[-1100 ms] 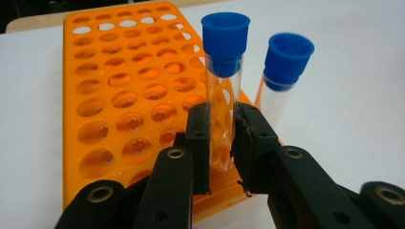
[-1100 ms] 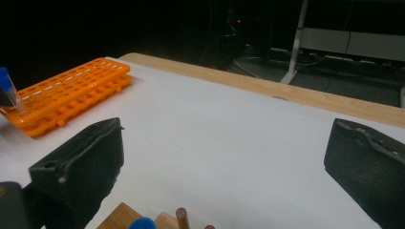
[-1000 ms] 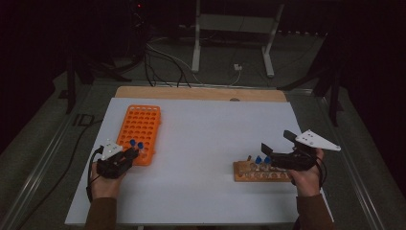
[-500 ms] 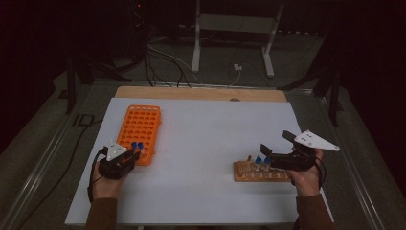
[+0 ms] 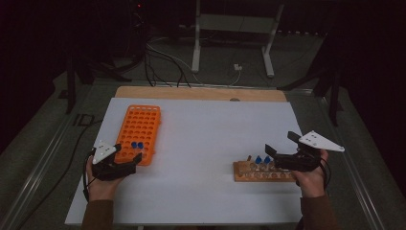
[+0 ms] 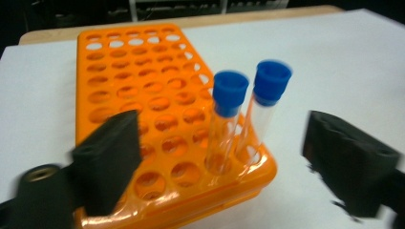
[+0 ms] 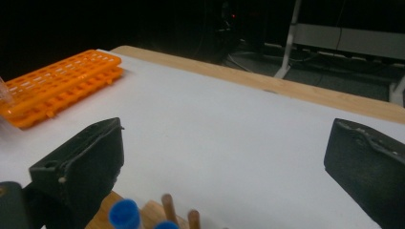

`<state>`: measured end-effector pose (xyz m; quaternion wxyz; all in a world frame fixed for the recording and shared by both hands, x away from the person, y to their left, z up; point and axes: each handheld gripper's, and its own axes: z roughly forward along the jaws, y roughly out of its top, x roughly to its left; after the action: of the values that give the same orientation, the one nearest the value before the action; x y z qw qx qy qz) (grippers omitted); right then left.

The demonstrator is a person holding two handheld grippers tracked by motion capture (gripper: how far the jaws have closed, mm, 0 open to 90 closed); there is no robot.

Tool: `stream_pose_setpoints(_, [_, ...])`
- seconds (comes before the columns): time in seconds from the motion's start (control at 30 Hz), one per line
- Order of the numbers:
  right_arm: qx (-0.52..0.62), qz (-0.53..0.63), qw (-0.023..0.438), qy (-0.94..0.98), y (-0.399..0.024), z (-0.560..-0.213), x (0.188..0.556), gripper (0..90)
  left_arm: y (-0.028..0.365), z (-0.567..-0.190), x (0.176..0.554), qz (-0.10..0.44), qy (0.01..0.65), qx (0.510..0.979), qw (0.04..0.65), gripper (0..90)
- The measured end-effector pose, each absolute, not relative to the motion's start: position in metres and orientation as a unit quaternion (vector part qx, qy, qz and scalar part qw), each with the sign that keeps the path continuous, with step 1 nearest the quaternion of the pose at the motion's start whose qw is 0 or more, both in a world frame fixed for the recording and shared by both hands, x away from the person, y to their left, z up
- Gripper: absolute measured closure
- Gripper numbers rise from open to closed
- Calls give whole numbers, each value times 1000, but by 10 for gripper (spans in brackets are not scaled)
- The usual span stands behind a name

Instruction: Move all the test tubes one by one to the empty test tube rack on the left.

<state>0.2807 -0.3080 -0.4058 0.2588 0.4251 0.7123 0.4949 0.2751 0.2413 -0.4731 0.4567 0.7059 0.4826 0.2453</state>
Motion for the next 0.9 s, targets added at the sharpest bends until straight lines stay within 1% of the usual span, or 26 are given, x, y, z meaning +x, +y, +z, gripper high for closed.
stream_pose_setpoints(0.03, [427,494,258,712,-310,-407,280,4,241,-472,275,245,483,703,460,39])
stream_pose_setpoints(0.07, [429,491,257,713,-312,-408,280,4,242,-471,274,243,483,700,466,16])
stream_pose_setpoints(0.17, [432,484,256,716,-318,-411,278,17,241,-469,274,244,482,695,475,7])
stream_pose_setpoints(0.27, [434,478,251,721,-324,-415,275,48,240,-466,272,263,483,688,473,8])
stream_pose_setpoints(0.5, [428,467,238,736,-329,-423,264,182,237,-462,271,263,485,683,479,8])
stream_pose_setpoints(0.57, [425,466,236,740,-330,-425,261,257,235,-461,271,263,483,683,481,8])
stream_pose_setpoints(0.67, [415,464,229,749,-330,-428,257,413,232,-459,270,266,481,682,482,8])
stream_pose_setpoints(0.83, [398,455,219,766,-329,-436,252,610,230,-459,270,266,478,686,480,8])
stream_pose_setpoints(0.9, [395,452,213,771,-329,-439,252,672,230,-459,270,266,478,687,479,8])
